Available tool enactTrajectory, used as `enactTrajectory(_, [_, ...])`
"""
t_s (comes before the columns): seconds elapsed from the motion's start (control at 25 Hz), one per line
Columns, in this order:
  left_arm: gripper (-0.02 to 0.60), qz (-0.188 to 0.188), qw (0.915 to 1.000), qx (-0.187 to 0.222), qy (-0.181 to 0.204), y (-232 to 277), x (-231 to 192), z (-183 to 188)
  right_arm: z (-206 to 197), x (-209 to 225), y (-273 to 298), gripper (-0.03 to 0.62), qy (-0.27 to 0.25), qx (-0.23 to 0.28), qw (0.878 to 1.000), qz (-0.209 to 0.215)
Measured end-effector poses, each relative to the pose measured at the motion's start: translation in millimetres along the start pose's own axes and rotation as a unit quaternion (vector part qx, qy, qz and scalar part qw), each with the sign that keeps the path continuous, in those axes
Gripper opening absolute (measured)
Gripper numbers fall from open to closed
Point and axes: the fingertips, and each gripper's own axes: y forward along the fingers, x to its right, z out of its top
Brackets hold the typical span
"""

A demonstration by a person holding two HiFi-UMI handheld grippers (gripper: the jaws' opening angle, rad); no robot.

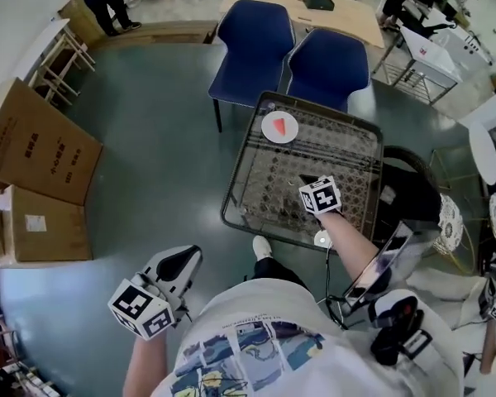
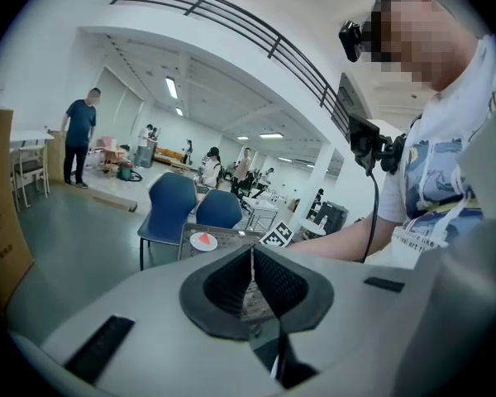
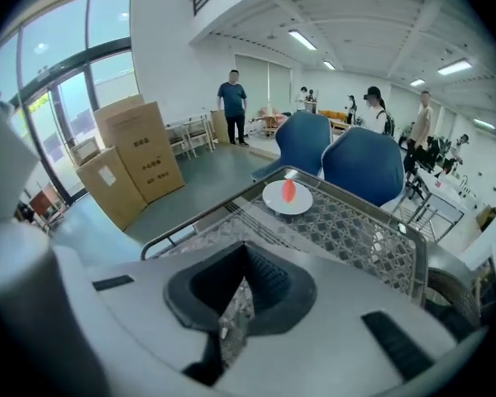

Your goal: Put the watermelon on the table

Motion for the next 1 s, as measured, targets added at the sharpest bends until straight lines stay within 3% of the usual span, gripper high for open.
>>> enactTrajectory(0.24, [0.018,-0.016,0.9997,0.017,0.008,-55.8,24.4,-32.9,-24.7,-98.7,-65.3,0.011,-0.059,0.016,0.998,0.028])
enactTrajectory(0.6, [0.018,-0.033,0.9991,0.022,0.017,-144.4,53.6,-95.0,-58.1,-243.2,-164.3,0.011,-0.077,0.075,0.992,0.061])
enactTrajectory(0.76, [0.018,-0.046,0.9988,0.016,0.009,-157.7,63.4,-119.9,-71.9,-286.0,-202.7,0.011,-0.086,0.095,0.989,0.075])
enactTrajectory(1.0, [0.018,-0.079,0.9964,0.019,0.026,-165.6,89.4,-122.7,-73.7,-338.2,-249.5,0.011,-0.122,0.119,0.981,0.098])
